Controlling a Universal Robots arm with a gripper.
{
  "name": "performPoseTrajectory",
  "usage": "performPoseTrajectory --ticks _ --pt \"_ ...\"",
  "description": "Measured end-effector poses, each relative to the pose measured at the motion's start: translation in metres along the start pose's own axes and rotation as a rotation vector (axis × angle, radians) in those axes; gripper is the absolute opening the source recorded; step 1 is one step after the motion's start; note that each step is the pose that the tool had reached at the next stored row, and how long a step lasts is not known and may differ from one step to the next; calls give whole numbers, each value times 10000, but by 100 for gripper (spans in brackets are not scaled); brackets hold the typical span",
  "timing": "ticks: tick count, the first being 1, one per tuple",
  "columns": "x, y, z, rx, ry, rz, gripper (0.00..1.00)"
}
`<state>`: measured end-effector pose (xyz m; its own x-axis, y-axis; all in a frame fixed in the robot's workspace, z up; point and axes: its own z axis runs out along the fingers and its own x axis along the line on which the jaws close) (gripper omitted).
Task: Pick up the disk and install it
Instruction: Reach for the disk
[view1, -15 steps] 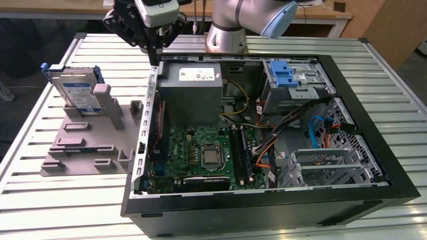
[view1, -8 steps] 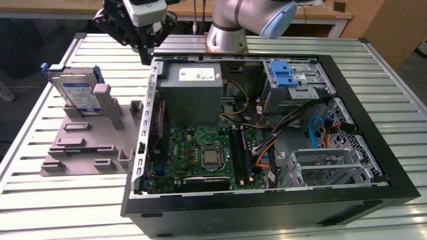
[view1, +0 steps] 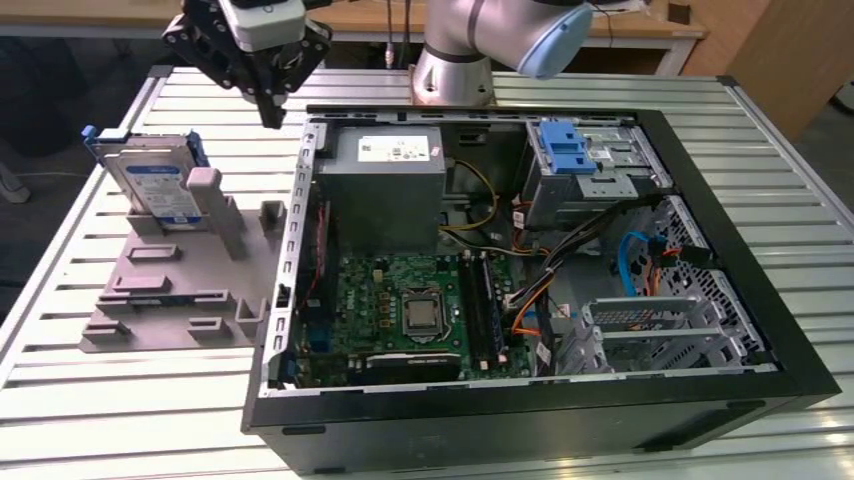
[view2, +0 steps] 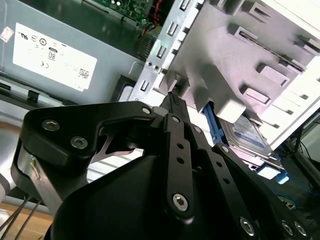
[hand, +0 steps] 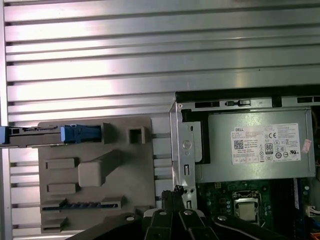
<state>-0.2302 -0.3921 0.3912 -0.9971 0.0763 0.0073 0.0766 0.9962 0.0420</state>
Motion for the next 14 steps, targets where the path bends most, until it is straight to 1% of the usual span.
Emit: performPoseTrajectory --ticks 4,14 --pt "91 35 8 2 14 2 11" --pt "252 120 30 1 19 1 11"
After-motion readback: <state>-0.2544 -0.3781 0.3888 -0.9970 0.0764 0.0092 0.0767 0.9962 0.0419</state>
